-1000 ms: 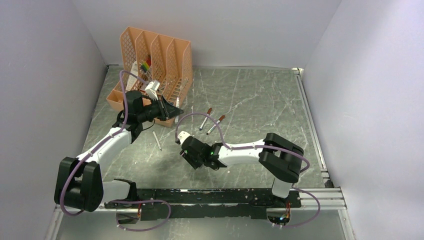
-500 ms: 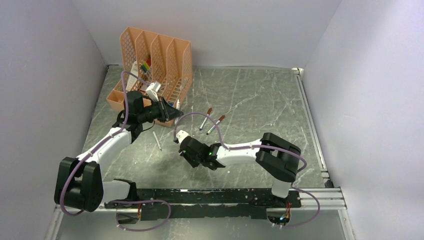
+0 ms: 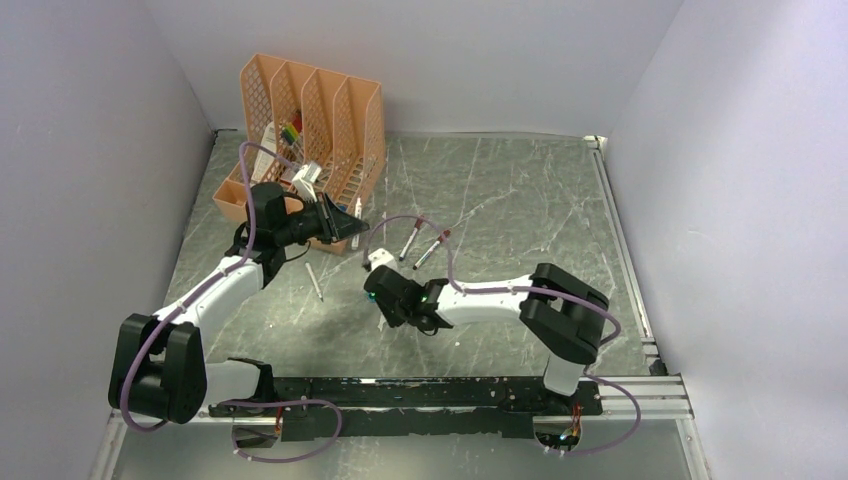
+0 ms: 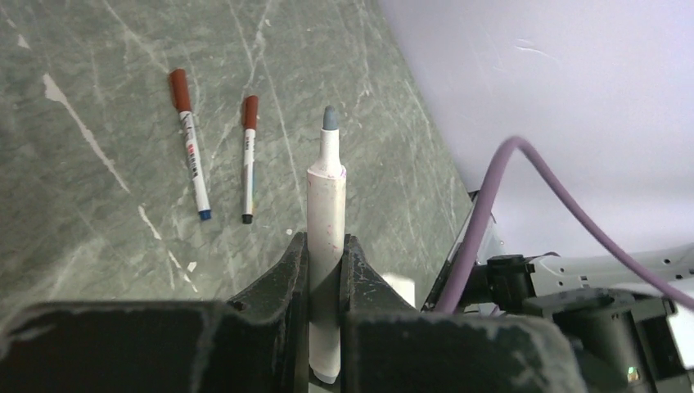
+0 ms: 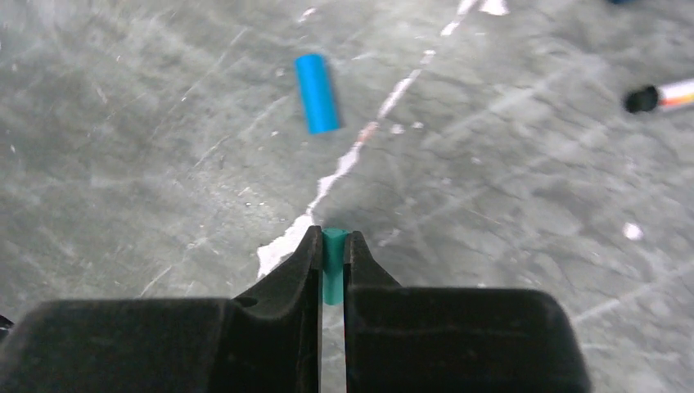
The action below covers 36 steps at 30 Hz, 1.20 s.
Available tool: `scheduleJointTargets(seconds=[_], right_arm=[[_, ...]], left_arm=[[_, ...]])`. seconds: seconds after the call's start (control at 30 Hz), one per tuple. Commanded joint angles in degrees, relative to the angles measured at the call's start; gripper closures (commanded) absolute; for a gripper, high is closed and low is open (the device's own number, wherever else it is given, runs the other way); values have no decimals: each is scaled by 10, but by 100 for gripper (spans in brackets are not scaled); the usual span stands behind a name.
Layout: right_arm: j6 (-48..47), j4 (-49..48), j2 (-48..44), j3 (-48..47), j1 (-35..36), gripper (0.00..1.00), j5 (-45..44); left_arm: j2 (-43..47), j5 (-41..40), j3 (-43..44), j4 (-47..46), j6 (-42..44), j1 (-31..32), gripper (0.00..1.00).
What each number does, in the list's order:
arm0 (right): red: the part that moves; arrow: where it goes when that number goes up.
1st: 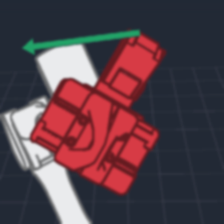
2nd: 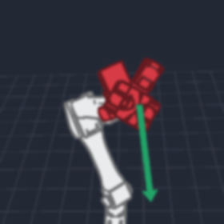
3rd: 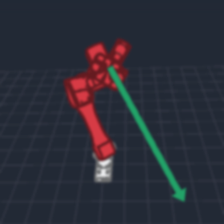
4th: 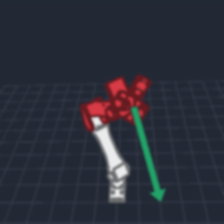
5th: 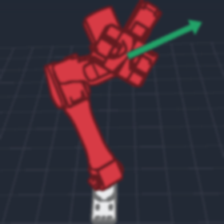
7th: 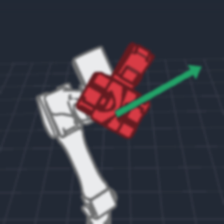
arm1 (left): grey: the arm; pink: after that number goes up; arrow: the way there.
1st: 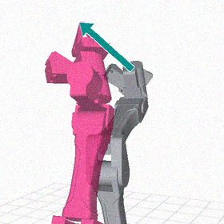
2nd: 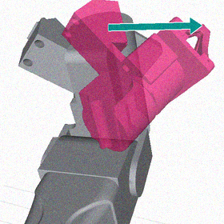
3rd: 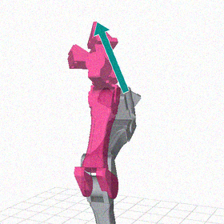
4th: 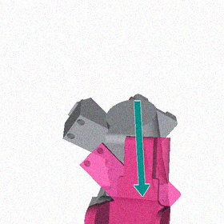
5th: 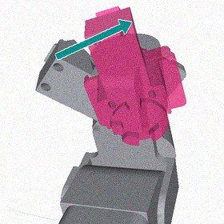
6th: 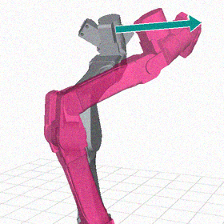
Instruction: Insert the pens into the pen caps
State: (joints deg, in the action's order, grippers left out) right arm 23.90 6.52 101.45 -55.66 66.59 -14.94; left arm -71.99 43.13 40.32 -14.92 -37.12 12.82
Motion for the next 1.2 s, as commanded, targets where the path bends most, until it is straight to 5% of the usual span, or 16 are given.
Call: scheduleJointTargets(seconds=[0.0,0.37,0.57,0.8,1.17], right_arm=[[89,14,-70,12,-32,100,-22],[174,-312,-377,225,-252,100,186],[220,-463,-395,226,-314,100,295],[318,-662,-346,235,-359,100,363],[298,-664,-329,219,-359,100,382]], left_arm=[[0,38,-20,-75,-39,-6,93],[-19,68,-98,-392,-180,55,93],[-104,75,-94,-611,-266,158,93],[-218,68,-88,-868,-408,184,93],[-252,75,-44,-886,-419,214,93]])
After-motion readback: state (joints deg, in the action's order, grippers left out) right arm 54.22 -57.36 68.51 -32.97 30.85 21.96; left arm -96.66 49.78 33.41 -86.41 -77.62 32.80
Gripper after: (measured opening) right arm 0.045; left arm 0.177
